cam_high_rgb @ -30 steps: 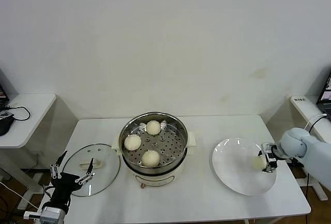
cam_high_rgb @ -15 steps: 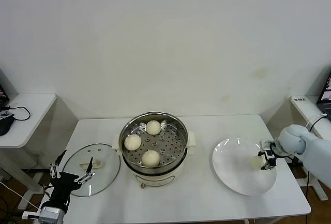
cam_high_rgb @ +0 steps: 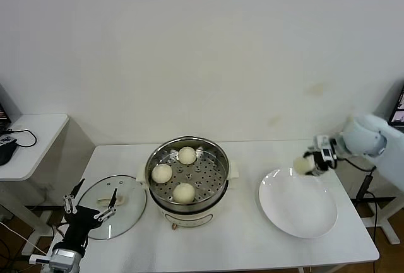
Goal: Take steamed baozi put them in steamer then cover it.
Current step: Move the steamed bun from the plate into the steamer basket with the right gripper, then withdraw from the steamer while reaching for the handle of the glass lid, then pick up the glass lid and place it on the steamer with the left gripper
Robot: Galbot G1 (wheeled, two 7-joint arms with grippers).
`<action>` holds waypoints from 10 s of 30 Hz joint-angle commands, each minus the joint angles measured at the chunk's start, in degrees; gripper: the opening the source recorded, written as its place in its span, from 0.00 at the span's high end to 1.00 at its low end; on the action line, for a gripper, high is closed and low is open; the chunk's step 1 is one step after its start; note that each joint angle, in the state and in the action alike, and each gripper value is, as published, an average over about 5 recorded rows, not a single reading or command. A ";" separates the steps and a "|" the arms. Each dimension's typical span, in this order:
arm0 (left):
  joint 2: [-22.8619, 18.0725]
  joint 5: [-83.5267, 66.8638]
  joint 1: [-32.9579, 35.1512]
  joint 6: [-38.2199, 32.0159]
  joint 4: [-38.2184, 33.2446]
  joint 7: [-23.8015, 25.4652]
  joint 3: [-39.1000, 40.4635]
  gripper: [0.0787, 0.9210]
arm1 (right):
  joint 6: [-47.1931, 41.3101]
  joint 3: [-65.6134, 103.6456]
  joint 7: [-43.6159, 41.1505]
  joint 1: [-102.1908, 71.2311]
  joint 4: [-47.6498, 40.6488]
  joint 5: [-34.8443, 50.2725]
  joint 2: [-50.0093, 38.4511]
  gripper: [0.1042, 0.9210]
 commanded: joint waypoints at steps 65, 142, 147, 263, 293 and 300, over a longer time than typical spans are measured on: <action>-0.26 -0.30 -1.46 -0.52 1.34 -0.09 0.03 0.12 | -12.95 -6.04 44.27 7.26 15.98 38.11 11.86 0.12; 12.83 65.28 -25.03 -10.94 40.68 -3.81 11.76 0.12 | 32.80 113.45 46.92 -109.50 27.22 15.06 60.30 0.12; 12.45 64.94 -26.49 -10.82 41.42 -3.50 12.41 0.12 | 32.95 113.29 46.71 -109.83 27.31 14.75 60.44 0.12; 1.54 66.80 -47.09 20.30 16.10 19.15 39.23 0.93 | 34.69 92.35 48.46 -106.72 22.62 -8.18 64.85 0.12; -10.00 77.57 -41.68 20.65 17.77 21.94 40.58 0.93 | 33.42 92.06 50.44 -105.97 21.65 -9.94 64.81 0.12; -10.53 77.93 -41.52 19.96 19.07 20.83 40.15 0.93 | 33.54 92.03 50.37 -106.13 21.63 -9.90 64.78 0.12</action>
